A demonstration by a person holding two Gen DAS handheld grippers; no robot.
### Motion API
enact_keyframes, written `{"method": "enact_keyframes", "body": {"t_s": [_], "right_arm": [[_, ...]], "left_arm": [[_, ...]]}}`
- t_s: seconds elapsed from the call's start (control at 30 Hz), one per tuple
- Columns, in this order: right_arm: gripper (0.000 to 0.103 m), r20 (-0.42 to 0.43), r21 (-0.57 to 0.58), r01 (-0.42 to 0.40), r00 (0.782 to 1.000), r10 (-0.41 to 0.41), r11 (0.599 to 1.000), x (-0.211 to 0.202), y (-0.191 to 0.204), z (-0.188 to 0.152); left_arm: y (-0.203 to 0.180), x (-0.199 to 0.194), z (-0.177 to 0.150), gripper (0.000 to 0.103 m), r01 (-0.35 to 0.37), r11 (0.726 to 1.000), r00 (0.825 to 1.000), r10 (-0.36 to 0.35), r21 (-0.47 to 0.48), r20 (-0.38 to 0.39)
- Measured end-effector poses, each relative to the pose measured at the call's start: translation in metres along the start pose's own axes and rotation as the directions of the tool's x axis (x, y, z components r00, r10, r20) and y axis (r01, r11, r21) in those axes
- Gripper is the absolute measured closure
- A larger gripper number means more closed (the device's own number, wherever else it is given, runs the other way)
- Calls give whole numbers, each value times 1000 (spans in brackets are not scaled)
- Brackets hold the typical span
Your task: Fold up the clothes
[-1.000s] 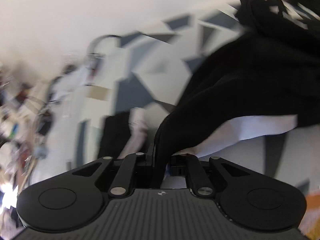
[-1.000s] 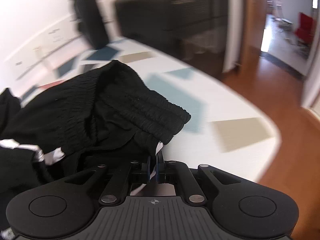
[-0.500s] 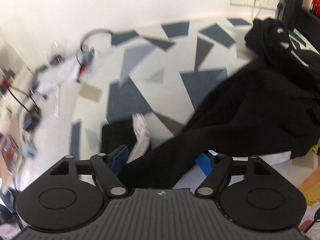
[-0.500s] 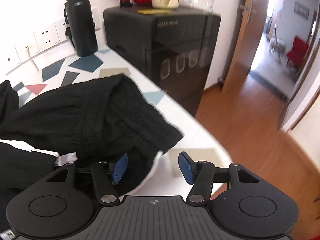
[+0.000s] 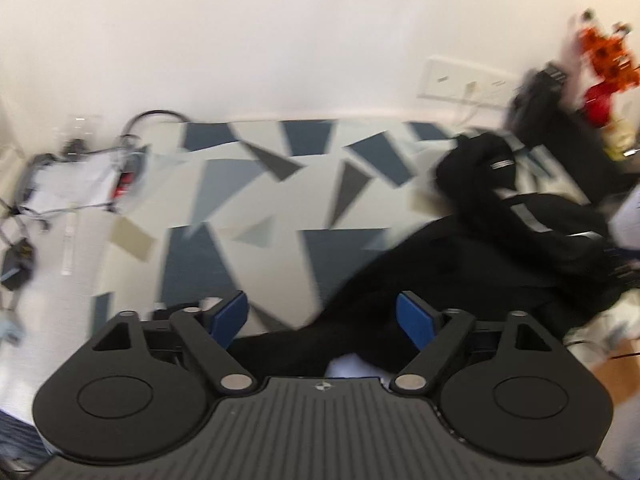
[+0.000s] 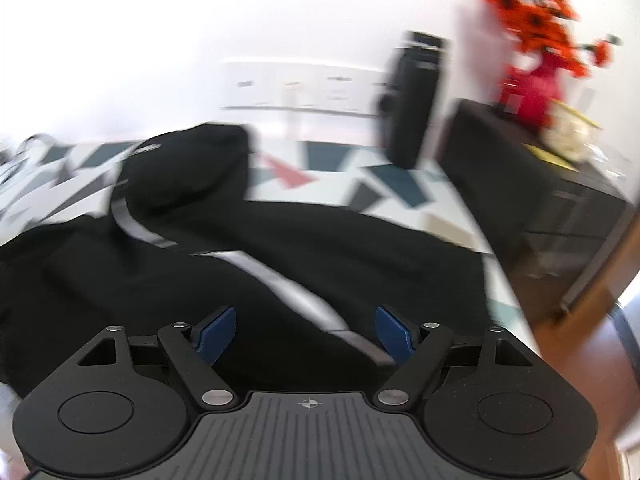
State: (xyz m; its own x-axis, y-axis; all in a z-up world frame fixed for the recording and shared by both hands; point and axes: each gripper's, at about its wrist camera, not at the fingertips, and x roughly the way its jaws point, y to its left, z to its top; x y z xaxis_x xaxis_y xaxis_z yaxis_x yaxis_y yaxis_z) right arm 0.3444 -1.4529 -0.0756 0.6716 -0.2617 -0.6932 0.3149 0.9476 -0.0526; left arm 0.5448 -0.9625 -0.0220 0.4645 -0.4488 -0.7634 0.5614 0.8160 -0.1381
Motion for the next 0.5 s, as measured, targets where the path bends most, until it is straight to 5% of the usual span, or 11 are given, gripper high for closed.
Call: {"method": "enact_keyframes", "body": {"t_s": [0.1,0.17,0.2,0.27,0.37,0.5], "right_arm": [[20,-39,-61,4,999,-7,998,18,17,-3],[24,-59,-94,27,998,-33,995,26,24,-6],[30,-65,-90,18,998,-24,996,27,25,-6],[69,-82,-64,-32,996,27,997,28,24,-1],[91,-91,-10,-149,985,147,989,25,28,14],[97,-65,111,-320,942,328,941,17,32,41]], "left_arm": [[-7,-2,3,13,58,997,998,-56,-53,32],[-12,3,5,13,87,992,995,-83,-86,54],[-16,6,5,13,95,991,994,-90,-94,65],[-25,11,4,13,75,994,995,-70,-78,74],[-35,16,2,12,65,997,994,-61,-48,89],[-32,17,-4,10,80,995,991,-74,-51,112]]}}
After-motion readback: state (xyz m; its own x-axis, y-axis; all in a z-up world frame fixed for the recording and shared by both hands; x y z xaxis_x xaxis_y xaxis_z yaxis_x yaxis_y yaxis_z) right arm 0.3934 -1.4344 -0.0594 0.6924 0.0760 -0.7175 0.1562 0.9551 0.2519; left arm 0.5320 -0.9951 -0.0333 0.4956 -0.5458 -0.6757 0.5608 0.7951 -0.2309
